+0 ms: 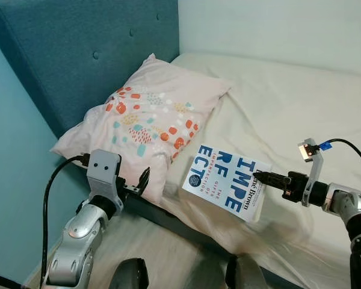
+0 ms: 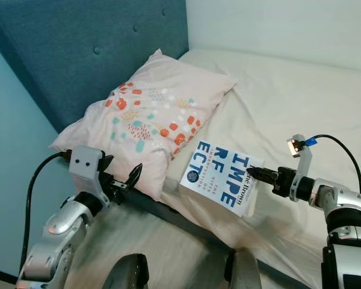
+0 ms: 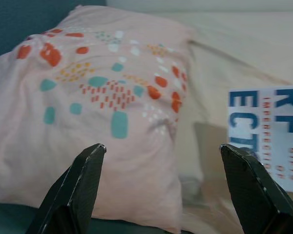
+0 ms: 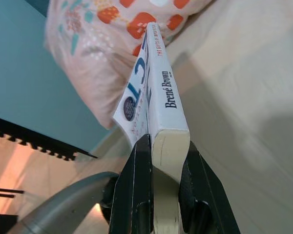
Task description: Clean up the room
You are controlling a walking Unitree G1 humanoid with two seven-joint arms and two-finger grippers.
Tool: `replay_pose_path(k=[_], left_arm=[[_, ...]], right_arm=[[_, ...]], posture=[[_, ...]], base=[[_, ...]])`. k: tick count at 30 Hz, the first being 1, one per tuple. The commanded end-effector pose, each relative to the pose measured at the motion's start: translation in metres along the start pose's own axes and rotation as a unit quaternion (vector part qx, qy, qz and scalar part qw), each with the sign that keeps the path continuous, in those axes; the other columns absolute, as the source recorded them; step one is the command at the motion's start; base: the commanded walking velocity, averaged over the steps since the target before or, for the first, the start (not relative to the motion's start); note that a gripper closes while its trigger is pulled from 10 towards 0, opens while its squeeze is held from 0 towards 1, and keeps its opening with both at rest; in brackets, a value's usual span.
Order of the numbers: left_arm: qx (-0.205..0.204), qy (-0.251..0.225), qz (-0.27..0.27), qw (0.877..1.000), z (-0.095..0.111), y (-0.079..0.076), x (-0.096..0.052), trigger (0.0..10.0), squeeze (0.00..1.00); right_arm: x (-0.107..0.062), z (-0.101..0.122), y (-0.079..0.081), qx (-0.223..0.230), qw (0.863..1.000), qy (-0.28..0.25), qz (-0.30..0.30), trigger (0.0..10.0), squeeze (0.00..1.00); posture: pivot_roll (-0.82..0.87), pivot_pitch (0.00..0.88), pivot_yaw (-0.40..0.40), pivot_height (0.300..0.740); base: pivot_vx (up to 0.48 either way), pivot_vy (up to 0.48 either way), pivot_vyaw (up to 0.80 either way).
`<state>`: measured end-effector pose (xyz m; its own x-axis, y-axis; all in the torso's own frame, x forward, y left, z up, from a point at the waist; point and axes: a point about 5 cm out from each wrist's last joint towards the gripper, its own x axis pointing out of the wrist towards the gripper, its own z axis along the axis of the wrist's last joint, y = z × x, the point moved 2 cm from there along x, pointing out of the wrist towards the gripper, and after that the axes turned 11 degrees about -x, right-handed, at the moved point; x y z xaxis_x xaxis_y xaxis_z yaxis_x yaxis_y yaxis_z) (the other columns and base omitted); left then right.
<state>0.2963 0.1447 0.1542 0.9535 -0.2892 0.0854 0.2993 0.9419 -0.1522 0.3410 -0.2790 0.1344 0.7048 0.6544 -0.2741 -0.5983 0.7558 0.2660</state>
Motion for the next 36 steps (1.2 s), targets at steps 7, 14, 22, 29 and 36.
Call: replay_pose_path(k=[7, 14, 22, 29, 36], left_arm=[[0.007, 0.012, -0.015, 1.0, 0.0, 0.0, -0.006, 10.0, 0.0], [0.01, 0.013, -0.02, 1.0, 0.003, 0.001, -0.008, 10.0, 0.0], [0.011, 0.013, -0.023, 1.0, 0.004, 0.001, -0.01, 10.0, 0.0], [0.012, 0.013, -0.026, 1.0, 0.005, 0.0, -0.009, 10.0, 0.0], [0.012, 0.014, -0.028, 0.999, 0.006, 0.0, -0.01, 10.0, 0.0]], right_arm=[[0.004, -0.009, -0.001, -0.027, 0.999, 0.032, -0.009, 10.0, 0.0], [0.009, 0.008, -0.007, -0.054, 0.997, 0.0, -0.049, 10.0, 0.0], [0.009, 0.025, -0.011, -0.056, 0.994, -0.045, -0.079, 10.0, 0.0], [0.01, 0.021, -0.009, -0.06, 0.995, -0.033, -0.066, 10.0, 0.0], [0.01, 0.018, -0.008, -0.056, 0.997, -0.03, -0.053, 10.0, 0.36]], posture=[[0.16, 0.192, 0.038, 0.574], [0.17, 0.191, 0.038, 0.574], [0.18, 0.183, 0.039, 0.574], [0.18, 0.182, 0.041, 0.574], [0.18, 0.186, 0.044, 0.574]], base=[[0.0, 0.0, 0.0], [0.0, 0.0, 0.0], [0.0, 0.0, 0.0], [0.0, 0.0, 0.0], [0.0, 0.0, 0.0]])
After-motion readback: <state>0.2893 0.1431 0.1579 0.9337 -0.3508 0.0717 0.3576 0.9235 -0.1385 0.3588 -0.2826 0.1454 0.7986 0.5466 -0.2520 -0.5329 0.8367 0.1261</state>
